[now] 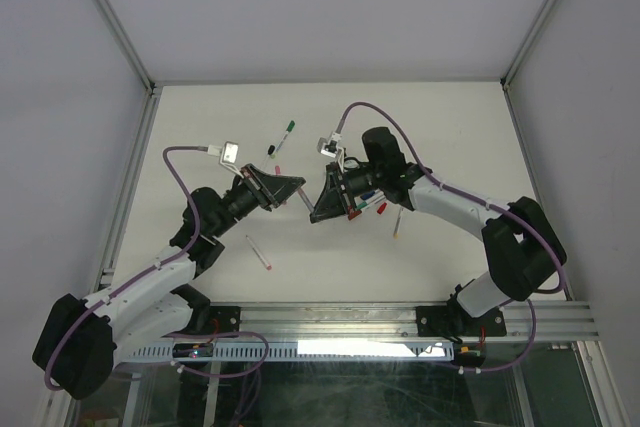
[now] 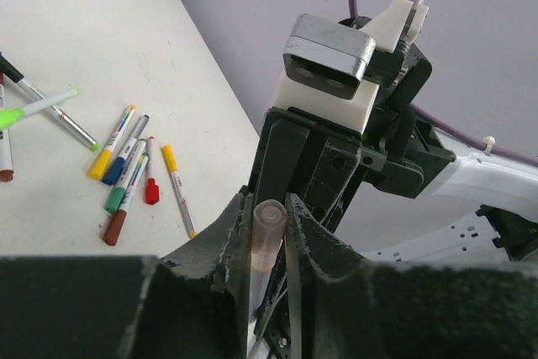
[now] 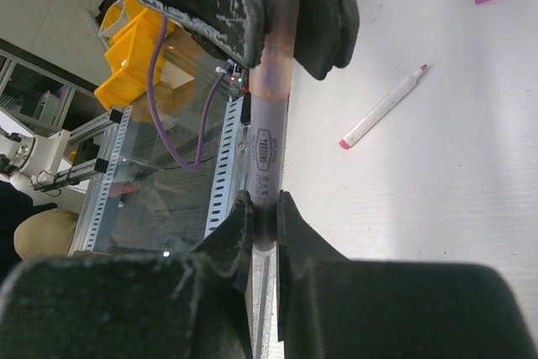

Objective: Open the pen caps
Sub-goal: Open the pen cap from the pen.

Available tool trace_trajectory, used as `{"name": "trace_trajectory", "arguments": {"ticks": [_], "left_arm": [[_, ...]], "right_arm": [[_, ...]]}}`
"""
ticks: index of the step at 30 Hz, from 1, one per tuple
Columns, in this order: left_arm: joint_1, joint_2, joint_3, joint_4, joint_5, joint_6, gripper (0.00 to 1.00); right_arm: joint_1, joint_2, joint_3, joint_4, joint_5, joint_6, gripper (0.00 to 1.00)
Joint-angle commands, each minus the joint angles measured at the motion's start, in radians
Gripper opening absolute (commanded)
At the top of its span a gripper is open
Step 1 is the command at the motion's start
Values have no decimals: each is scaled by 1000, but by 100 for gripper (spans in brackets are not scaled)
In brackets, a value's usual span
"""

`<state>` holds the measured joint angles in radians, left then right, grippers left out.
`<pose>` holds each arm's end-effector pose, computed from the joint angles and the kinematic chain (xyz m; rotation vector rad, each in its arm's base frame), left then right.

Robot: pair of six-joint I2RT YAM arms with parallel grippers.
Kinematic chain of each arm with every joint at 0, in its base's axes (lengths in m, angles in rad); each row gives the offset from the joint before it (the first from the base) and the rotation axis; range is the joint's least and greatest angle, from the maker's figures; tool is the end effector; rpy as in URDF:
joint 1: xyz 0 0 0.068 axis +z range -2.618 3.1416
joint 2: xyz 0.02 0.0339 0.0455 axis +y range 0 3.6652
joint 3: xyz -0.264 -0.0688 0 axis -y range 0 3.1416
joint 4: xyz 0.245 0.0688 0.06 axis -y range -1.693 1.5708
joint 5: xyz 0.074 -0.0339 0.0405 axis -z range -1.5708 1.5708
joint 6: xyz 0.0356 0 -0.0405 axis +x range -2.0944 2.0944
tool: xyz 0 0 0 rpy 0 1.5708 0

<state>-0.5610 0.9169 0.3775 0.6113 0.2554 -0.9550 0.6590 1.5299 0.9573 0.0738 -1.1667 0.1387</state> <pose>0.1718 -0.1186 0.2565 -0.1001 1.6702 -1.3791 0.2368 0.2248 0.2529 -1.2698 1.7279 1.6747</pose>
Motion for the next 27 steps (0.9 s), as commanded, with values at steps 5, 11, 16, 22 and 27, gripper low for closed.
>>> {"name": "trace_trajectory", "arguments": {"ticks": [5, 11, 16, 22, 27], "left_arm": [[9, 8, 35, 51, 51, 98, 0], [9, -6, -4, 118, 52, 134, 0], [9, 17, -16, 163, 64, 116, 0], [8, 31, -20, 182, 72, 113, 0], [9, 25, -13, 174, 34, 151, 0]], "right_arm": [[6, -1, 52, 23, -30, -4, 8], [-9, -5, 8, 200, -26, 194, 48], [-7, -7, -2, 212, 11, 221, 47], [-7, -10, -8, 228, 38, 236, 39], [0, -2, -5, 229, 25, 240, 2]]}}
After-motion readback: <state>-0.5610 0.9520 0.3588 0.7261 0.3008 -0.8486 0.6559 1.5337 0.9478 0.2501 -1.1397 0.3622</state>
